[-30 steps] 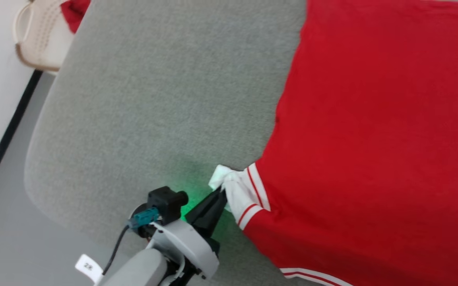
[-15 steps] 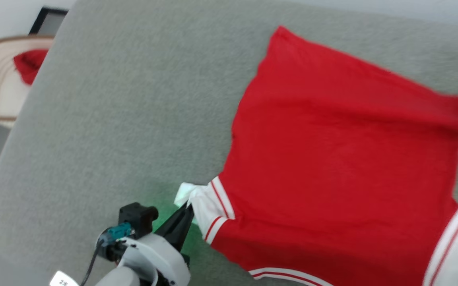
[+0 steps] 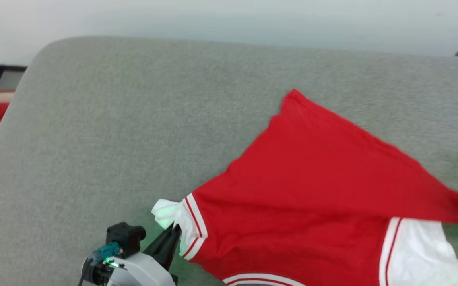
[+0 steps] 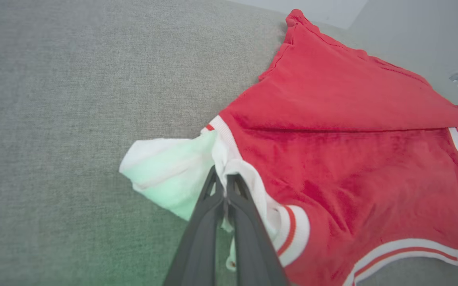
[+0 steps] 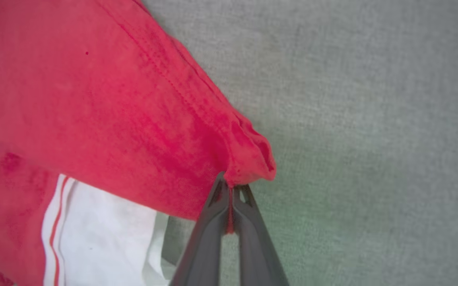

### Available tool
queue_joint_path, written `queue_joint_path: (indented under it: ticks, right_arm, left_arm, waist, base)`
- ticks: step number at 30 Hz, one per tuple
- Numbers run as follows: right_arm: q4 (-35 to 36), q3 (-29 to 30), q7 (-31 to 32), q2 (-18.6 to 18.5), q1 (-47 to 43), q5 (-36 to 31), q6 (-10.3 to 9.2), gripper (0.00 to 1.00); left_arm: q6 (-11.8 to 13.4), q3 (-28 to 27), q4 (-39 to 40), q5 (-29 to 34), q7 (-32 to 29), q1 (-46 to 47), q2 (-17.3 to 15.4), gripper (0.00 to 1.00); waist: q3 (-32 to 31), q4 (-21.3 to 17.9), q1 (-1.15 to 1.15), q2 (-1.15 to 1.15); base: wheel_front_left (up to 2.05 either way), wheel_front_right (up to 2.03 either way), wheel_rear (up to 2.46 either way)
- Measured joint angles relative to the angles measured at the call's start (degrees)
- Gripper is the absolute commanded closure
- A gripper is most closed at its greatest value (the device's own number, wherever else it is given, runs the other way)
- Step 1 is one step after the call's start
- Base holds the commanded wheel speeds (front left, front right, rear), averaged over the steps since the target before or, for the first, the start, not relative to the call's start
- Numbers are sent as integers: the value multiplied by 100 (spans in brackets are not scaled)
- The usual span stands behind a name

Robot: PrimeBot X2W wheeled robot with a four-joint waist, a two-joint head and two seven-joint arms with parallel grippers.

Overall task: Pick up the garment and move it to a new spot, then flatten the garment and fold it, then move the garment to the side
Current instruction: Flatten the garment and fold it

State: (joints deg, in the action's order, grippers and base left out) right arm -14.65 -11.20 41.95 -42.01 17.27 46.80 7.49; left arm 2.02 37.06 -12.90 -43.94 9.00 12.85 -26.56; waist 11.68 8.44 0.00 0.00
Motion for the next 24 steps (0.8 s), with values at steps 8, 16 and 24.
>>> queue_joint_path:
  ticks: [8,16,24]
  right_arm:
    - [71,533,-220,482,-846,-261,0,100]
    - [-52,664,-318,660,-883,-561,0,55]
    - [274,714,-240,560,-873,-755,0,0]
  left_arm:
    - [51,18,134,-58,-85,-109,-68,100]
    - [45,30,157,-98,-100,-114,-102,100]
    - [52,60,164,-113,-100,-121,-99,100]
  waist:
    - [-268,-254,0,0]
    - [-339,-316,0,0]
    - [-380,-279,0,0]
  base:
    - [0,0,0]
    - [0,0,0]
    - [0,0,0]
